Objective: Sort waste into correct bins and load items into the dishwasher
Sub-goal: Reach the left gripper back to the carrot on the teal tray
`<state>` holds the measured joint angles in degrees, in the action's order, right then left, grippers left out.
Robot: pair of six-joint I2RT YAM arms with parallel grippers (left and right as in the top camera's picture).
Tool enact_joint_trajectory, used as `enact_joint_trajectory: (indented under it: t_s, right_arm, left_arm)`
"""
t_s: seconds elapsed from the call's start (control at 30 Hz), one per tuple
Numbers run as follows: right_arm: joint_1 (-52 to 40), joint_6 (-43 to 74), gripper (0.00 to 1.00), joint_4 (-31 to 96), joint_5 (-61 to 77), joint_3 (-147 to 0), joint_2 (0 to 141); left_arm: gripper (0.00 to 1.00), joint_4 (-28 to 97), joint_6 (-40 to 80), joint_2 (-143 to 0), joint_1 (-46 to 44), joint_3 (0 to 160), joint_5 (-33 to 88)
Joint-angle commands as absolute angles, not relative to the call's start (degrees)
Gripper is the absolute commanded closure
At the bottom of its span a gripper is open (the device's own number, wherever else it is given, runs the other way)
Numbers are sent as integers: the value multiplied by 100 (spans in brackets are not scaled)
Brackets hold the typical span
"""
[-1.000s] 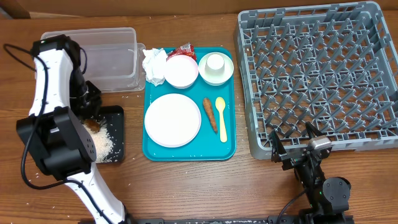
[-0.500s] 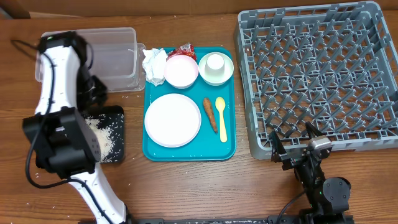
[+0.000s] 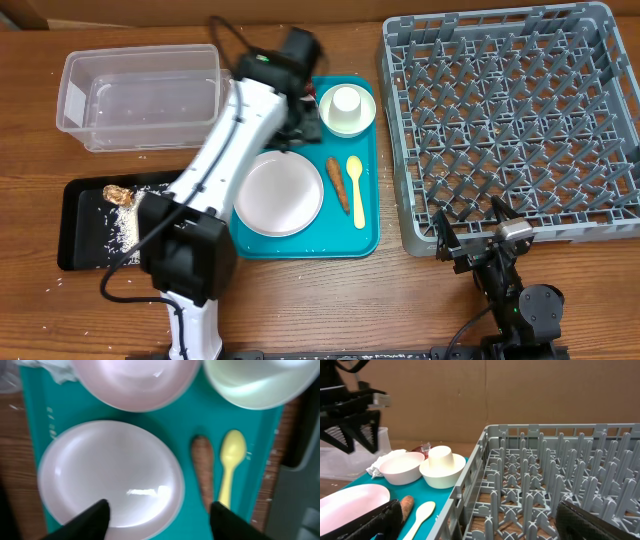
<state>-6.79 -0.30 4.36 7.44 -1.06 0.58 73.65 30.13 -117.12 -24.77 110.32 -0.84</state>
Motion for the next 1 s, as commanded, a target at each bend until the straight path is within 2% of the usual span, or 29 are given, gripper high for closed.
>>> enact_joint_trajectory:
  t_s: [0.0, 0.23, 0.4, 0.97]
  right_arm:
    - [-692, -64, 0, 416, 709, -47, 16]
    - [-692, -64, 0, 414, 709, -47, 16]
    - [-692, -64, 0, 416, 709, -47, 16]
    - [-692, -64, 0, 414, 709, -47, 16]
  left_arm:
    - [31, 7277, 3500, -11778, -2882, 11076, 5]
    - [28, 6906, 3518, -11885, -3352, 11074, 110]
    - [17, 6648, 3520, -11885, -3406, 11074, 336]
    - [21, 6716, 3406, -12178, -3577, 11072, 707]
